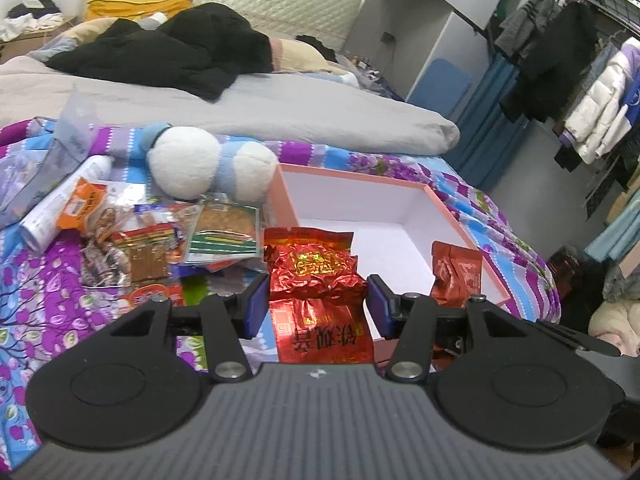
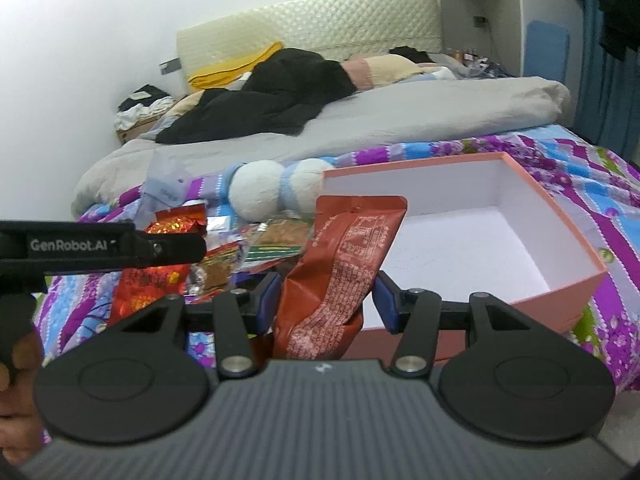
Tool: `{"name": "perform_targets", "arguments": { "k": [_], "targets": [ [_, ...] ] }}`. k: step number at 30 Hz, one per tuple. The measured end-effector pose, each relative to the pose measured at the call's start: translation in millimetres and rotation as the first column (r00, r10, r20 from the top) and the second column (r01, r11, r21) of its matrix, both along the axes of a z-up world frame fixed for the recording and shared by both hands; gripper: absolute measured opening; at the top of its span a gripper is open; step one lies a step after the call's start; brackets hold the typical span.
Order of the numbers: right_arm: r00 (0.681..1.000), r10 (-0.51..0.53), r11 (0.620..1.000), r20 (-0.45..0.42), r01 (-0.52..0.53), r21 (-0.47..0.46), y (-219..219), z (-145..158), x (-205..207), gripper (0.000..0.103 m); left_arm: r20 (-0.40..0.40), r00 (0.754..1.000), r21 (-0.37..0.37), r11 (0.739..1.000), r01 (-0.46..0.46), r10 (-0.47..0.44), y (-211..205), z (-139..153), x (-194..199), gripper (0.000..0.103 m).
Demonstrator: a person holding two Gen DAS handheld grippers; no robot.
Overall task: Organize snacks
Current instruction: 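Lower both packets into the pink box and open both tools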
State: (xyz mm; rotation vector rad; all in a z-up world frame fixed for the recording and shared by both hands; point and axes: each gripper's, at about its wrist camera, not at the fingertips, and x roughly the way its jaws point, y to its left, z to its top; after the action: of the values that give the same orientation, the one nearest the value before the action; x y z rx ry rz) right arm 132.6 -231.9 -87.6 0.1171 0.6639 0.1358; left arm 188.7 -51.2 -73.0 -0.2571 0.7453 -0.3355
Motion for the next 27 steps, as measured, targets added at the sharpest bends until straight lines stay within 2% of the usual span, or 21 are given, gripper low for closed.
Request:
{"name": "perform_targets", "arguments": {
  "k": [9,27],
  "targets": [
    [0.998,-0.056,0.998,-0.031,0.056,0.008,-32,-13,13,0.053,-0.038,0.998,0.005,0.999,0.051,-0.051,-34,-13,37,0.057],
    [0.988,-0.08,0.996,-0.131,0.084,0.022,-79,-58,97,0.053,-0.137,0.982,0.054,0.989,0.14,-0.131,-101,-55,145,0.058]
  ]
}}
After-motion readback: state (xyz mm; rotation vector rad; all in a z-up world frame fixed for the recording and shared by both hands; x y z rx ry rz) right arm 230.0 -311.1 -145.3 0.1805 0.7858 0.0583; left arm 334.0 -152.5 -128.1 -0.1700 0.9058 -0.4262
